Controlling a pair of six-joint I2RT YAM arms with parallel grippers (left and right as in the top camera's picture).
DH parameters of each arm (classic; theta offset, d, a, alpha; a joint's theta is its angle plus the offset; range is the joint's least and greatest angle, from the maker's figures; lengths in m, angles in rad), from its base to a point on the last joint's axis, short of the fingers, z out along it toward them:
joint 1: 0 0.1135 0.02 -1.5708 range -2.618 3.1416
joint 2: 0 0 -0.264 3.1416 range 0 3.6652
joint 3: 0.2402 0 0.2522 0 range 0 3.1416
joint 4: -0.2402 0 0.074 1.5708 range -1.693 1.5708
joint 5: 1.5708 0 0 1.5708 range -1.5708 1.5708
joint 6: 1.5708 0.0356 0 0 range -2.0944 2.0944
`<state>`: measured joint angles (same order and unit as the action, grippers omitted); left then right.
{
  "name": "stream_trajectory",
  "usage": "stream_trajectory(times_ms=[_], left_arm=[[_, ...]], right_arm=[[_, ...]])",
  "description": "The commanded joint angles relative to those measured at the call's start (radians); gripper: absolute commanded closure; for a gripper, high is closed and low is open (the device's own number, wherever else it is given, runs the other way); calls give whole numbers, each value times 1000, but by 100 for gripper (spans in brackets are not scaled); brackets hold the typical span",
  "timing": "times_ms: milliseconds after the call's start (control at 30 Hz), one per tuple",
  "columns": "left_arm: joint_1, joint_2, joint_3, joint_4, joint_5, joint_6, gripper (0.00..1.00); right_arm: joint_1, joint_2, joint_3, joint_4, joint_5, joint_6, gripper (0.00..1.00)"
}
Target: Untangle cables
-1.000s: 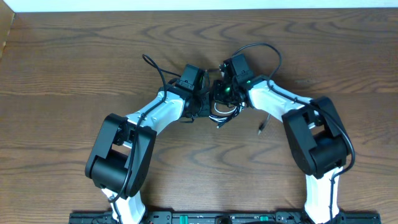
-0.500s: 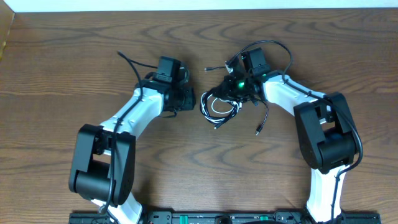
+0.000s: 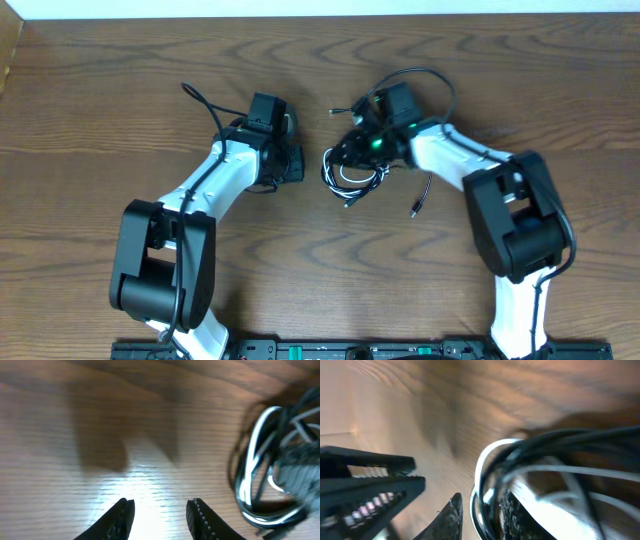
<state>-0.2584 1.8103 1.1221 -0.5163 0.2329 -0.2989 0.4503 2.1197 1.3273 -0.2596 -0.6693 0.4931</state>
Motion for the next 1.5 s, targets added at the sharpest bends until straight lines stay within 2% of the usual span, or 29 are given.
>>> stream_trajectory(times_ms=[0, 100, 267, 433, 467, 600, 733, 867, 1133, 1333, 1467], left_arm=[[12, -11, -8, -11, -48, -20, 61], [11, -11, -8, -11, -48, -20, 61], [11, -11, -8, -11, -47, -20, 61], [12, -11, -8, -10, -23, 13, 61], [17, -11, -7, -10, 53, 74, 61], [42, -11, -7, 10, 341, 180, 54], [63, -11, -7, 39, 560, 228, 51], [64, -11, -7, 65, 701, 261, 50], [64, -11, -7, 124, 707, 261, 49], [63, -11, -7, 153, 610, 261, 49], [63, -11, -7, 156, 603, 262, 50]], right_arm=[[74, -27, -2, 19, 206, 7, 76], [113, -27, -2, 22, 341, 8, 78], [146, -27, -2, 21, 425, 7, 98], [120, -53, -1, 20, 349, 7, 99], [91, -77, -1, 21, 263, 6, 99], [19, -121, -1, 25, 56, -30, 99], [-43, -124, -2, 43, -167, -46, 99], [-83, -124, -2, 41, -250, -59, 99], [-110, -124, -2, 27, -370, -93, 99], [-111, -124, -2, -11, -455, -156, 99], [-118, -124, -2, -63, -460, -193, 99]])
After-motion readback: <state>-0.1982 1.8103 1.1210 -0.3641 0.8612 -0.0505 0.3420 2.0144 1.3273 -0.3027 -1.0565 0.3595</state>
